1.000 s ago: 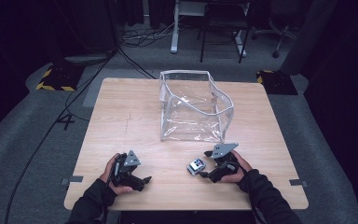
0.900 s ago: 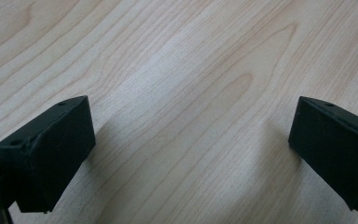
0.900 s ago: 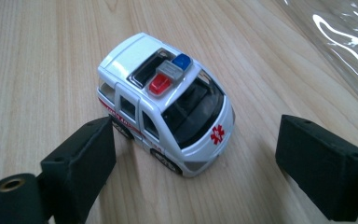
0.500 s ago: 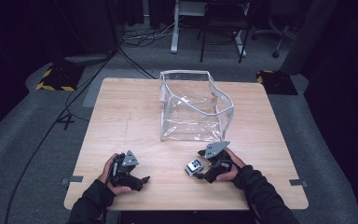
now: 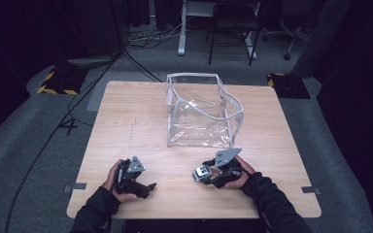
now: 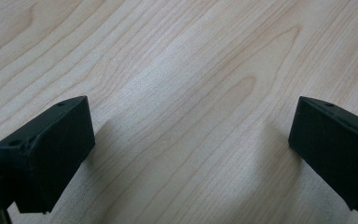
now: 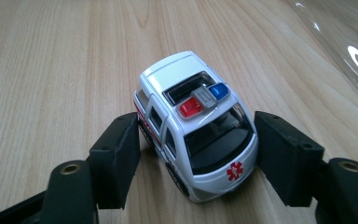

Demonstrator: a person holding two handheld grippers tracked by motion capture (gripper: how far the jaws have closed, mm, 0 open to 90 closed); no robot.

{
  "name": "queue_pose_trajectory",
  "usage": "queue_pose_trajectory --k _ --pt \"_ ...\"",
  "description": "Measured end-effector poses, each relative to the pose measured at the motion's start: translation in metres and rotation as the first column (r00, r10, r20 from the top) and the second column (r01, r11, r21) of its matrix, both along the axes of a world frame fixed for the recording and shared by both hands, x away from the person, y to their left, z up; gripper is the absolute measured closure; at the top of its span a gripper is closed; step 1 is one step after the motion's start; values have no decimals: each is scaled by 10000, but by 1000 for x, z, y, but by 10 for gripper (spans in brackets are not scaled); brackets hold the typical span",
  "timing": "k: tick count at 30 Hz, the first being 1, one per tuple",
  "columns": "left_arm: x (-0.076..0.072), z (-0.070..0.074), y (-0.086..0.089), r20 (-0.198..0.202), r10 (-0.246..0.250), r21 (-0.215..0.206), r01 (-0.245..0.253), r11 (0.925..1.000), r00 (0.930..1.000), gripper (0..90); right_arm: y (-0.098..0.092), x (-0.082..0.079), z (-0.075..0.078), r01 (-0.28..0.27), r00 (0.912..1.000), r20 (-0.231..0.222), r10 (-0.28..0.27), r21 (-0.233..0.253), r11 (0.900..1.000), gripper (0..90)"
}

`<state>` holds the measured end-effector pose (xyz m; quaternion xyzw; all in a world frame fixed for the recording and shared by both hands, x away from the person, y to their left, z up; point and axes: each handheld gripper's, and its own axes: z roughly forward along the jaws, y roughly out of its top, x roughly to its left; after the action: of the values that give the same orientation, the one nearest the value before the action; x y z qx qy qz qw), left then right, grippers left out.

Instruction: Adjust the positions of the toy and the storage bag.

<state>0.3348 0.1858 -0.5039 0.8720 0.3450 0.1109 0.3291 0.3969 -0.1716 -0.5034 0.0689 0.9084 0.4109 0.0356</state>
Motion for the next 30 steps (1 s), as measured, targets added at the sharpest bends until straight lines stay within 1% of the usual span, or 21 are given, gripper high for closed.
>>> queue_pose_trajectory --k 1,2,4,5,6,7,8,13,15,16,17,18,19,20,21,22,25,26,27,28,30 --pt "0 0 0 3 0 1 0 10000 10000 5 -1 0 0 56 10000 54 -56 52 10000 343" --pt "0 0 0 13 1 29 -1 10000 10000 5 -4 -1 0 217 9997 -69 -217 65 9997 353" --pt "0 0 0 20 -4 10 4 10000 10000 5 -10 -1 0 400 9991 -107 -399 139 9991 394" --pt "0 0 0 -3 -1 7 1 10000 10000 5 -13 -2 1 523 9985 -147 -521 127 9986 468" --pt "0 0 0 2 4 26 -4 10000 10000 5 -18 0 0 573 9983 39 -575 294 9979 466" --pt "0 0 0 31 -2 17 2 10000 10000 5 -22 0 1 739 9973 -17 -739 254 9969 466" --pt "0 0 0 -1 0 0 0 10000 10000 5 -27 -1 1 879 9960 -185 -875 266 9958 466" --pt "0 0 0 29 -1 15 1 10000 10000 5 -42 -6 1 1183 9930 45 -1184 120 9929 467" --pt "0 0 0 25 0 20 0 10000 10000 5 -48 -8 1 1393 9902 22 -1393 104 9902 467" --pt "0 0 0 24 3 34 -3 10000 10000 5 -53 -9 2 1630 9866 -116 -1630 43 9866 467" --pt "0 0 0 -2 -1 8 1 10000 10000 5 -56 -8 1 1544 9879 93 -1545 96 9880 467" --pt "0 0 0 -5 4 23 -4 10000 10000 5 -64 -10 2 1905 9816 -104 -1904 1 9817 467" --pt "0 0 0 32 -3 19 3 10000 10000 5 -64 -10 2 1905 9816 -104 -1904 1 9817 467" --pt "0 0 0 24 2 33 -2 10000 10000 5 -75 -8 2 2007 9797 -6 -2007 12 9797 467" --pt "0 0 0 25 -3 20 3 10000 10000 5 -75 -8 2 2007 9797 -6 -2007 12 9797 467" --pt "0 0 0 31 2 15 -2 10000 10000 5 -78 -9 2 2186 9758 -44 -2186 90 9758 467" --pt "0 0 0 -2 3 25 -3 10000 10000 5 -96 -9 3 2722 9621 -141 -2722 16 9622 468" --pt "0 0 0 30 -1 17 1 10000 10000 5 -103 -8 2 2819 9594 -31 -2819 79 9594 468" --pt "0 0 0 20 1 36 -1 10000 10000 5 -114 -7 3 3137 9495 5 -3137 36 9495 468" --pt "0 0 0 20 1 36 -1 10000 10000 5 -114 -7 3 3137 9495 5 -3137 36 9495 468" --pt "0 0 0 21 0 39 0 10000 10000 5 -123 -6 3 3542 9351 20 -3543 115 9351 468"
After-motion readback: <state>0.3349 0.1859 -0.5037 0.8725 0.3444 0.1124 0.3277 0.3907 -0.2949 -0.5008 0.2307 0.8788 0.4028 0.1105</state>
